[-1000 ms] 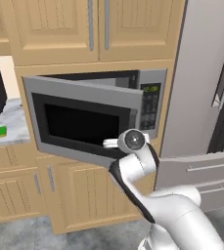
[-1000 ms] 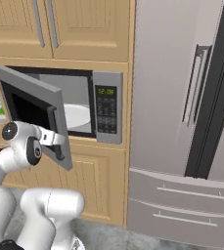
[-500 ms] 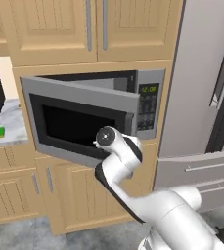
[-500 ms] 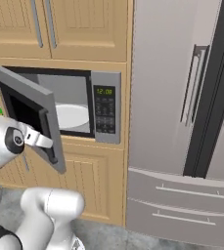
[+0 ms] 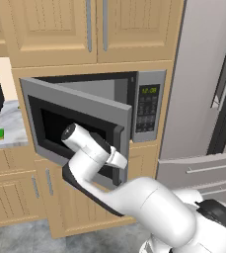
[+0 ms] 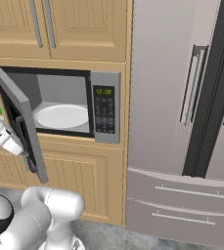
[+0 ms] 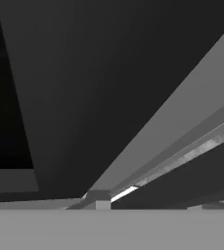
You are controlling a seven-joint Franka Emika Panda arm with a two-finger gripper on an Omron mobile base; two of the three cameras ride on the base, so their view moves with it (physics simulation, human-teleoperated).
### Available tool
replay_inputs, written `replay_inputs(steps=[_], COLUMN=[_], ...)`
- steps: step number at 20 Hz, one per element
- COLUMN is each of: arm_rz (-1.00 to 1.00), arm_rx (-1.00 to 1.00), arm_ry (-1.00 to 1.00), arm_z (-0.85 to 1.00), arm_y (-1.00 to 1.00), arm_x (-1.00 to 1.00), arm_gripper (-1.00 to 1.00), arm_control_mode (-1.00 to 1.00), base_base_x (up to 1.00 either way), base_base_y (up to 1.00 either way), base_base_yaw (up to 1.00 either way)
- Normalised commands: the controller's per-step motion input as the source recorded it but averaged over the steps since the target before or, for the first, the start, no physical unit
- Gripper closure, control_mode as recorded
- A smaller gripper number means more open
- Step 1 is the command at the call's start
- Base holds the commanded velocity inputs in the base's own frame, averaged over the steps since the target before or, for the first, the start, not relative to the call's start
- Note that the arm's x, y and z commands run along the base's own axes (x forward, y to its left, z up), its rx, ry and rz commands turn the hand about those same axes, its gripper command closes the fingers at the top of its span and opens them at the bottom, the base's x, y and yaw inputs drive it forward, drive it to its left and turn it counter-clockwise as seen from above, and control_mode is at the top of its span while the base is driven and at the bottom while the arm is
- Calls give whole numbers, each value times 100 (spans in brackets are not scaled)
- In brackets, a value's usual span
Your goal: Place the sponge inside the microwave to prepare for sanitizing.
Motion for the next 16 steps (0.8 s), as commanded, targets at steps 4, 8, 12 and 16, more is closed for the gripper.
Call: replay_inputs(steps=[4,8,12,16], arm_rz=[-20,-14,-17,-10], arm_rx=[-4,-1,0,0], arm_ry=[0,-5,-8,-3], arm_z=[-56,-31,-9,0], arm_y=[100,77,34,8], arm_x=[-43,-3,0,0], arm_gripper=[100,100,100,-100], arm_control_mode=[-100,-100,-100,-100], base_base_x=[0,0,0,0], base_base_y=[0,0,0,0], base_base_yaw=[0,0,0,0])
